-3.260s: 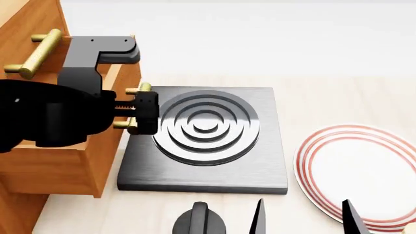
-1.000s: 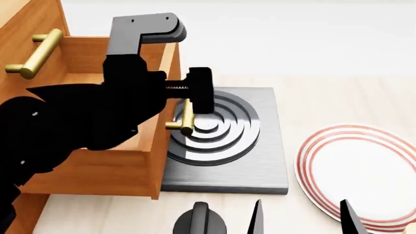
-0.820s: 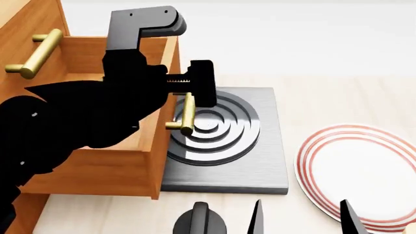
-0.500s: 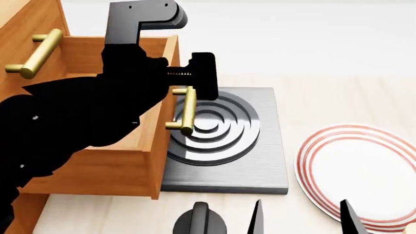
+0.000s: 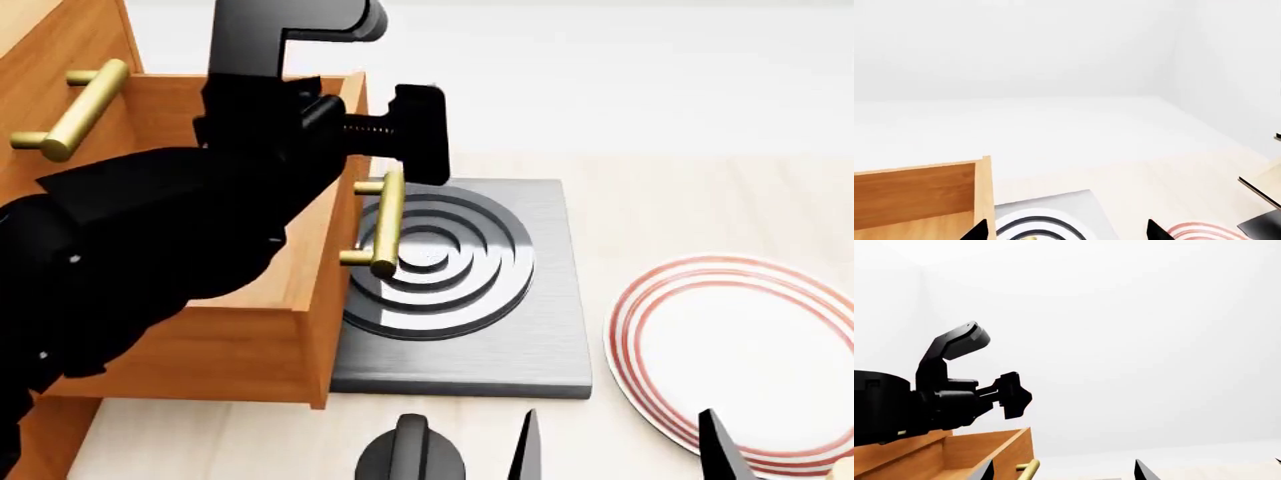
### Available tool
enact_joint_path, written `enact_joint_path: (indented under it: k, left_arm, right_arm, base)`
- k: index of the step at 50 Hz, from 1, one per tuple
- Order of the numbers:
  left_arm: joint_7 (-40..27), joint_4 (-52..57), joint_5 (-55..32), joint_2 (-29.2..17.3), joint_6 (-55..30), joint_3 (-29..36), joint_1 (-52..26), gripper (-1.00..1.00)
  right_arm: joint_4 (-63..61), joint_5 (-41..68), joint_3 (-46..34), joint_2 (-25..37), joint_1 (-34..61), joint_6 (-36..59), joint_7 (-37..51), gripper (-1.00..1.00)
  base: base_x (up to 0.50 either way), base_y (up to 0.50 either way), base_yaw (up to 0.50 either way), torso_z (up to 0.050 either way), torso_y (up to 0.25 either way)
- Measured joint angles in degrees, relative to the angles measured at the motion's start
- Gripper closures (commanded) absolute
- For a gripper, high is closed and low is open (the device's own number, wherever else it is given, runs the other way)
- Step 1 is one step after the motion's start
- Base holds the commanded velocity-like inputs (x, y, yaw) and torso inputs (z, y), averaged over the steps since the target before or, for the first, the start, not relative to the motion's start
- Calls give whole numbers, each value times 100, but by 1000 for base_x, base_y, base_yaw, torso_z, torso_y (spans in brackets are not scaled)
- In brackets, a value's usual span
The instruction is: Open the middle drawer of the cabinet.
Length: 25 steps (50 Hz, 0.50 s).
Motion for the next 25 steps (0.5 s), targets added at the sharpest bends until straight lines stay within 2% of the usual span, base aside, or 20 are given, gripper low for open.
enact_joint_path:
  k: [25]
  left_arm:
    - [-122, 529, 492, -187, 615, 53, 36, -100]
  right_arm:
    - [-1, -2, -24, 28, 5, -20, 29, -100]
  base:
    - [0, 0, 0, 0, 0]
